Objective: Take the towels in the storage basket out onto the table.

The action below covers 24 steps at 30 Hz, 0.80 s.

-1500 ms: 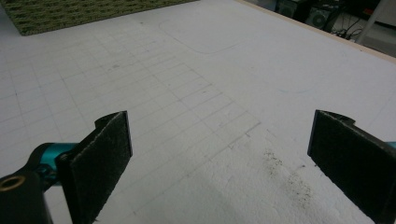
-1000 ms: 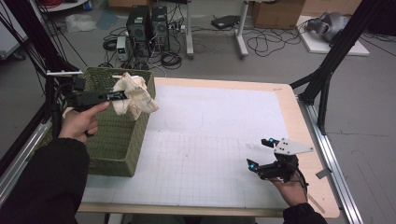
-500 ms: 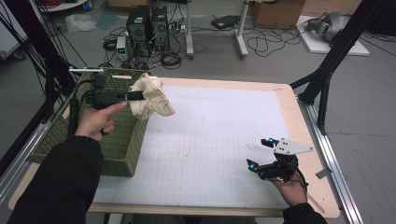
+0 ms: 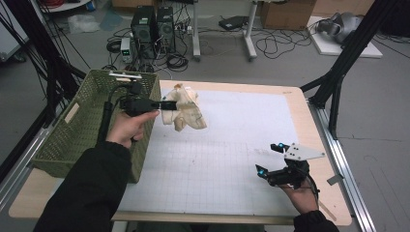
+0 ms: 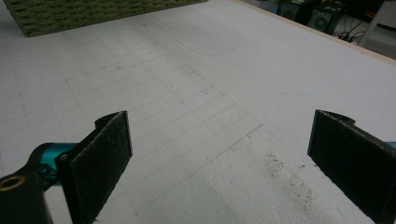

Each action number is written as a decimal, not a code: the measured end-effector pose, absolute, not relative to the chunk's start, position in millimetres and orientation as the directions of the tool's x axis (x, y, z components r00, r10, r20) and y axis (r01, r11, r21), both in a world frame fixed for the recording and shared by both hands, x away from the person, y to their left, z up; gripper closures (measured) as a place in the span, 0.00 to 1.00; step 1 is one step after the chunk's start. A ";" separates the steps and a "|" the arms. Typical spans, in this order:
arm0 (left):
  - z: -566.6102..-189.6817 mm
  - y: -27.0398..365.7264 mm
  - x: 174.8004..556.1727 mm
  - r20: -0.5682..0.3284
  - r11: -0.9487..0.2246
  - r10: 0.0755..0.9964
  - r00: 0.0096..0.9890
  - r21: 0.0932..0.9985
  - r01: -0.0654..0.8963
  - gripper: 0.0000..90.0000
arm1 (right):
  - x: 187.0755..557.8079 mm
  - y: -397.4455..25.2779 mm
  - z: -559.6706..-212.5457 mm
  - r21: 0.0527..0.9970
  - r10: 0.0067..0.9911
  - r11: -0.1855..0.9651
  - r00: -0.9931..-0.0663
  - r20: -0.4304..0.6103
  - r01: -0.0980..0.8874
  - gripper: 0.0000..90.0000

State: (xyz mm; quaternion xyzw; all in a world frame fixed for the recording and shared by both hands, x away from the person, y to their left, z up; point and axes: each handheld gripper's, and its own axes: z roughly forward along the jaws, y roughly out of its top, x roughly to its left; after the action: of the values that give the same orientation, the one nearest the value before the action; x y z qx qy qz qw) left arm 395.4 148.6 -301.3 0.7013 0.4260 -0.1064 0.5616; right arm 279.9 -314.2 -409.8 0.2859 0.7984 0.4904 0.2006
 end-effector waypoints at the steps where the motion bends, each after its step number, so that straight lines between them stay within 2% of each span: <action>1: -303.0 142.4 395.6 -0.618 -0.026 0.488 0.616 0.695 0.718 0.84 | 280.1 -314.1 -409.8 0.899 0.651 0.356 -0.758 -0.042 0.256 0.06; 11: -321.9 83.3 395.2 -0.588 -0.132 0.483 0.649 0.684 0.718 0.83 | 279.4 -313.7 -409.4 0.900 0.643 0.351 -0.765 -0.033 0.257 0.06; 17: -339.2 55.0 391.3 -0.571 -0.169 0.523 0.632 0.658 0.734 0.83 | 278.8 -312.6 -409.2 0.901 0.639 0.352 -0.768 -0.032 0.254 0.06; 19: -349.2 46.1 390.2 -0.592 -0.159 0.520 0.615 0.641 0.751 0.83 | 279.0 -312.4 -409.2 0.902 0.636 0.353 -0.770 -0.036 0.249 0.06; 24: -371.8 21.9 386.4 -0.548 -0.201 0.570 0.612 0.629 0.751 0.82 | 278.7 -312.1 -409.0 0.902 0.637 0.352 -0.770 -0.035 0.250 0.06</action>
State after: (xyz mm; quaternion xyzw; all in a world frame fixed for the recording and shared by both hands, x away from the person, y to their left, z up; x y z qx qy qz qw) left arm 386.4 21.9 -371.8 0.7689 0.4297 -0.0976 0.4634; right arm 278.7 -312.1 -409.0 0.2778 0.7988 0.4968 0.1949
